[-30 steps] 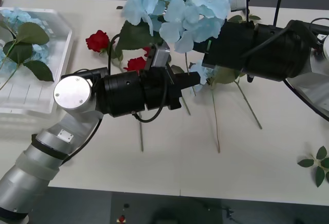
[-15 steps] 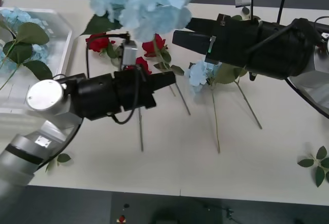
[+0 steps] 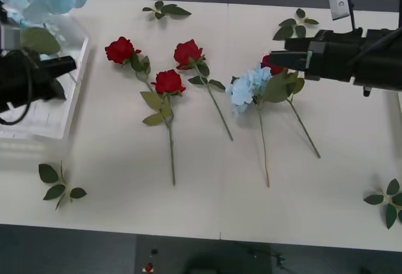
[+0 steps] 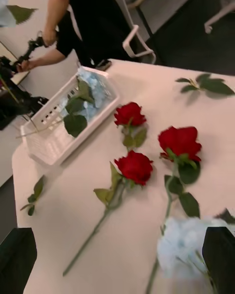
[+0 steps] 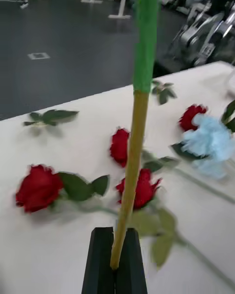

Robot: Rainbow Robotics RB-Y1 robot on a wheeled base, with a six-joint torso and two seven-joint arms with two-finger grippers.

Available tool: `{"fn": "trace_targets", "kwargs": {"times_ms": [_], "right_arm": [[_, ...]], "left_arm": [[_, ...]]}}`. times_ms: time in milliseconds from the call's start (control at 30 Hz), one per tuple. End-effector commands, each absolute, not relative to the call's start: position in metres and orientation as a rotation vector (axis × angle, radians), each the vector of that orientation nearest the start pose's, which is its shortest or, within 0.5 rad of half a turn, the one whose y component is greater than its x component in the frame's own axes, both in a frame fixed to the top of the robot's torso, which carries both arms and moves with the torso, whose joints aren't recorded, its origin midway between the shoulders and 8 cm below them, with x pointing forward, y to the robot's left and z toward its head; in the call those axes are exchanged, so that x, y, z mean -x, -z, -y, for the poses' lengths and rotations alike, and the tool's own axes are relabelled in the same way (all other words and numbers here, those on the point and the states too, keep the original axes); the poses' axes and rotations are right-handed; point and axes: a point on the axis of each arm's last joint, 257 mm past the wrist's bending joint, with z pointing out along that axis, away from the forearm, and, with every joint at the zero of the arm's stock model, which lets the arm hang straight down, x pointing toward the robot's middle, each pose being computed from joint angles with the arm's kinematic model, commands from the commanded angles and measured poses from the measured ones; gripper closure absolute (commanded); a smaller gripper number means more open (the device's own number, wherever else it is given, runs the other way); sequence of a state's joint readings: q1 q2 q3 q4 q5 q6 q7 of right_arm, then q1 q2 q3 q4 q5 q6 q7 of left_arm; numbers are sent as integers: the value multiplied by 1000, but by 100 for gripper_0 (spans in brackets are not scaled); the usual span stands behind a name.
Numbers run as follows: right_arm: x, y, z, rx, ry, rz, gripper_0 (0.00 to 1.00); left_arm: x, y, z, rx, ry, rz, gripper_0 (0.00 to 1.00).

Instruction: Put the red flowers into the right box and the blue flowers into the left box

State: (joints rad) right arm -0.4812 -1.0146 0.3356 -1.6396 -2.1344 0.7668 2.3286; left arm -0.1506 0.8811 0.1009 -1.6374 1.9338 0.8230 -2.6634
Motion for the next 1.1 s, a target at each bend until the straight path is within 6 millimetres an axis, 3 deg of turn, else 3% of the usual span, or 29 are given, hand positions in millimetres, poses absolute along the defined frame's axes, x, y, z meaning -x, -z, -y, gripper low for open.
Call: {"fn": "trace_targets", "kwargs": {"times_ms": [33,233,533,733,767,833,867,933,1100], "right_arm": [[-504,75,183,627,-899,-1914,0],[-502,122,230,441,-851,-2139,0],[-513,174,252,321,-698,-2244,0],[-528,201,261,347,-544,-2256,0],[-530,205,259,354,-532,-2256,0],[-533,217,253,373,-497,-2258,0],[-535,221,251,376,-484,-2258,0],[-541,228,248,385,-453,-2257,0],[-555,242,246,391,-379,-2265,0]], "left_arm": [[-512,72,-325,-591,443,-1784,100],[-502,79,-403,-455,369,-2026,100],[-475,74,-516,-313,152,-2173,100],[-458,65,-551,-270,61,-2193,99],[-457,66,-554,-271,51,-2196,94],[-457,68,-554,-269,48,-2200,55],[-456,69,-555,-268,48,-2203,41],[-457,69,-552,-271,58,-2200,25],[-460,68,-530,-326,101,-2187,13]]}}
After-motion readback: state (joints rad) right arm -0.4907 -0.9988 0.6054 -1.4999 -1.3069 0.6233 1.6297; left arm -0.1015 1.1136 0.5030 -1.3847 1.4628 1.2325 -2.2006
